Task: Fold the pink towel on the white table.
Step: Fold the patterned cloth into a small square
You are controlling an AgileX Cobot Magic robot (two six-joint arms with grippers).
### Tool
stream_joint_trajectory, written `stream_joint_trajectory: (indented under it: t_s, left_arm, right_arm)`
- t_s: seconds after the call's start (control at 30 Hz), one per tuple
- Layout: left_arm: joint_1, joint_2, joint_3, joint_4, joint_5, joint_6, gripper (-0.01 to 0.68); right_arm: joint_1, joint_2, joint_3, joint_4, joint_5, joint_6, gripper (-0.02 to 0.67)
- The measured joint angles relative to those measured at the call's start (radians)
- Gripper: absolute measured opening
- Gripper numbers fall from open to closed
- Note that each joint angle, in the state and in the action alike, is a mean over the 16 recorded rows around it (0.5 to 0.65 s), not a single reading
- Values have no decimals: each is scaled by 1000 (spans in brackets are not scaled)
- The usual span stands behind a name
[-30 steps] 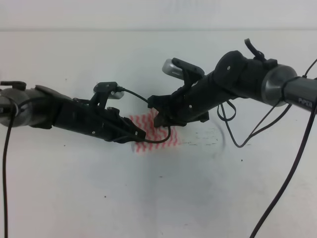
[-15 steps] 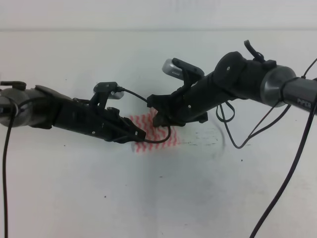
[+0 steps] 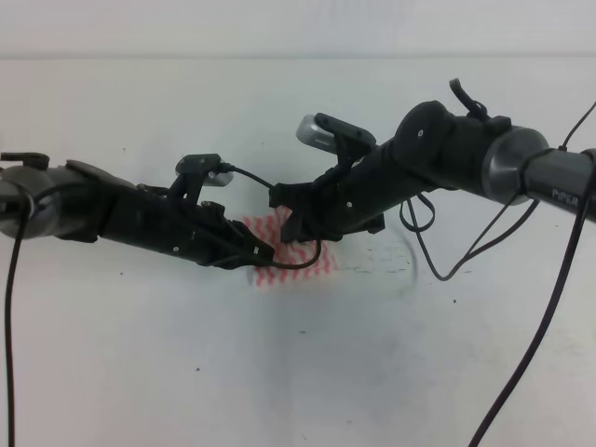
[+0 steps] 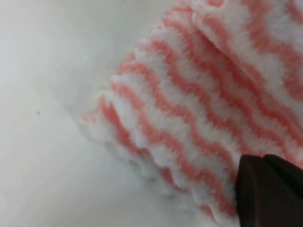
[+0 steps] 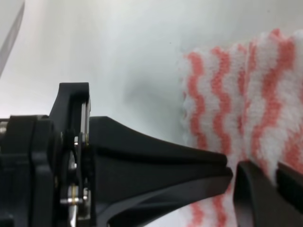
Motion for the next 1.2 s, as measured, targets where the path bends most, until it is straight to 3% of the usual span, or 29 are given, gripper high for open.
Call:
stream_joint_trajectory:
  t_s: [1.2]
  left_arm:
    - [0, -41, -2, 126, -27, -18, -3]
  right_arm:
    - [0, 1, 0, -16, 2, 1, -15]
